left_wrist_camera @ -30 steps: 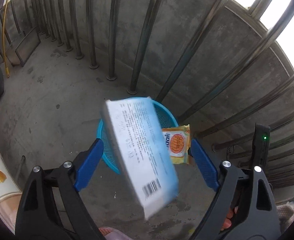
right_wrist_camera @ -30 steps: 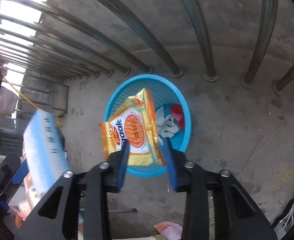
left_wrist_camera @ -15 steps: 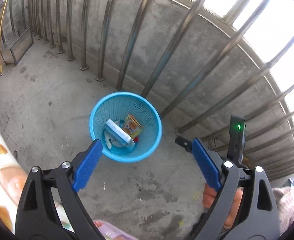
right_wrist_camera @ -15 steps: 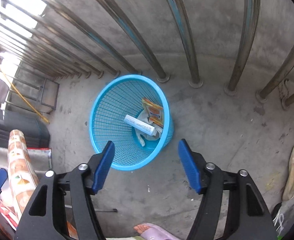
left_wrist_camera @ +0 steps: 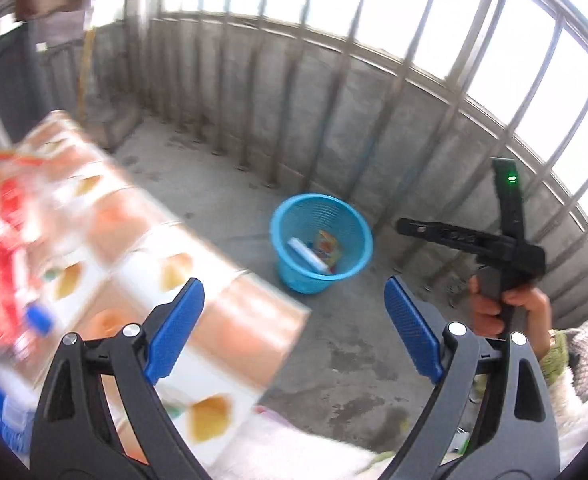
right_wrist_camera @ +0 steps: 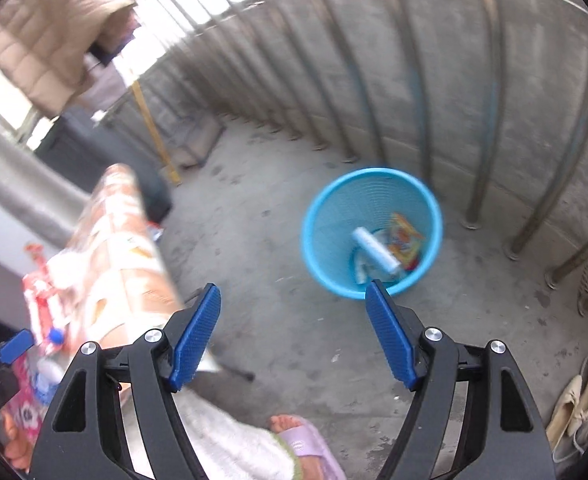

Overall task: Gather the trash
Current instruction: 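Move both tools back to the table toward the Pepsi bottle, then grasp the clear Pepsi bottle with the right tool while the left tool grasps the red snack bag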

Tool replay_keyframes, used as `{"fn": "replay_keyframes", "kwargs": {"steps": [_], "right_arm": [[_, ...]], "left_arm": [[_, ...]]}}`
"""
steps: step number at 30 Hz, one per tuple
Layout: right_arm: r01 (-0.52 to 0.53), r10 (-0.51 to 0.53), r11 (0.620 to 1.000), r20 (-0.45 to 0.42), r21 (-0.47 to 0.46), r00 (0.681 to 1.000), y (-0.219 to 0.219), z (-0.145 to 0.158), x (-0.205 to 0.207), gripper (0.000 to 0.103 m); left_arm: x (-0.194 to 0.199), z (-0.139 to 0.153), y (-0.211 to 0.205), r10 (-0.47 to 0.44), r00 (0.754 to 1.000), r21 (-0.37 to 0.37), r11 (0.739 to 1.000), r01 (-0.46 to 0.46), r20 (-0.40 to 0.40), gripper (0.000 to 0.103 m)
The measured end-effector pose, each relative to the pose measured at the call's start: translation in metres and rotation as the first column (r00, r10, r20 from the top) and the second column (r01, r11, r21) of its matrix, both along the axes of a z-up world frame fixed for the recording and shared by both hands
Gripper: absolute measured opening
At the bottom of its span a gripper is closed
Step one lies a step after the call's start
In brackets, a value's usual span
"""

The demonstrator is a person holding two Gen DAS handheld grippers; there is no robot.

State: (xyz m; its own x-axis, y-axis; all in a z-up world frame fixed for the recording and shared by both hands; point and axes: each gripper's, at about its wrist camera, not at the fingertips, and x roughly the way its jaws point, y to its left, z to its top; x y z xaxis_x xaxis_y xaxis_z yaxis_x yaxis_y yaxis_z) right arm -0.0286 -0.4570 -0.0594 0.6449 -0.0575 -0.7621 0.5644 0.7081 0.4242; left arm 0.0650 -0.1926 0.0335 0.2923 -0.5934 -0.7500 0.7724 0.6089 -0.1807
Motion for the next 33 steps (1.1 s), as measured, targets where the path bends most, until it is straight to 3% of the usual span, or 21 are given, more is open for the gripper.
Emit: {"fn": "replay_keyframes", "kwargs": {"steps": [3, 7, 10, 13, 16, 19, 20, 25, 30, 33], "right_arm": [[-0.089, 0.088, 0.996, 0.035, 0.013, 0.995, 0.027, 0.019, 0.015, 0.073], [-0.210, 0.204, 0.976, 0.088, 0.062, 0.975, 0.068, 0.038, 0.037, 0.073], [-0.302, 0.291, 0.949, 0.110, 0.093, 0.950, 0.108, 0.047, 0.056, 0.073], [-0.388, 0.370, 0.910, 0.133, 0.146, 0.919, 0.153, 0.050, 0.082, 0.073], [-0.459, 0.433, 0.860, 0.157, 0.224, 0.888, 0.201, 0.045, 0.109, 0.073], [-0.511, 0.485, 0.806, 0.162, 0.300, 0.860, 0.249, 0.035, 0.139, 0.075], [-0.522, 0.500, 0.792, 0.154, 0.317, 0.852, 0.264, 0.032, 0.147, 0.076], [-0.545, 0.551, 0.731, 0.116, 0.410, 0.827, 0.322, 0.009, 0.175, 0.076], [-0.546, 0.564, 0.711, 0.104, 0.443, 0.819, 0.347, 0.002, 0.177, 0.076], [-0.527, 0.549, 0.711, 0.101, 0.466, 0.830, 0.352, -0.003, 0.172, 0.076]], "left_arm": [[0.005, 0.003, 0.065, 0.143, 0.989, -0.009, 0.990, -0.143, 0.019, 0.087], [0.014, 0.008, 0.155, 0.329, 0.944, -0.061, 0.943, -0.327, 0.013, 0.087], [0.020, 0.013, 0.219, 0.465, 0.885, -0.122, 0.880, -0.460, 0.017, 0.087], [0.031, 0.012, 0.276, 0.602, 0.799, -0.175, 0.786, -0.593, -0.003, 0.087], [0.051, -0.002, 0.328, 0.682, 0.728, -0.188, 0.709, -0.680, -0.062, 0.087], [0.073, -0.027, 0.363, 0.723, 0.676, -0.161, 0.657, -0.737, -0.144, 0.087], [0.079, -0.034, 0.371, 0.721, 0.669, -0.157, 0.650, -0.743, -0.180, 0.087], [0.088, -0.071, 0.387, 0.572, 0.707, -0.230, 0.686, -0.690, -0.416, 0.087], [0.071, -0.074, 0.377, 0.408, 0.775, -0.337, 0.731, -0.594, -0.482, 0.087], [0.059, -0.073, 0.371, 0.318, 0.800, -0.378, 0.752, -0.540, -0.509, 0.087]]}}
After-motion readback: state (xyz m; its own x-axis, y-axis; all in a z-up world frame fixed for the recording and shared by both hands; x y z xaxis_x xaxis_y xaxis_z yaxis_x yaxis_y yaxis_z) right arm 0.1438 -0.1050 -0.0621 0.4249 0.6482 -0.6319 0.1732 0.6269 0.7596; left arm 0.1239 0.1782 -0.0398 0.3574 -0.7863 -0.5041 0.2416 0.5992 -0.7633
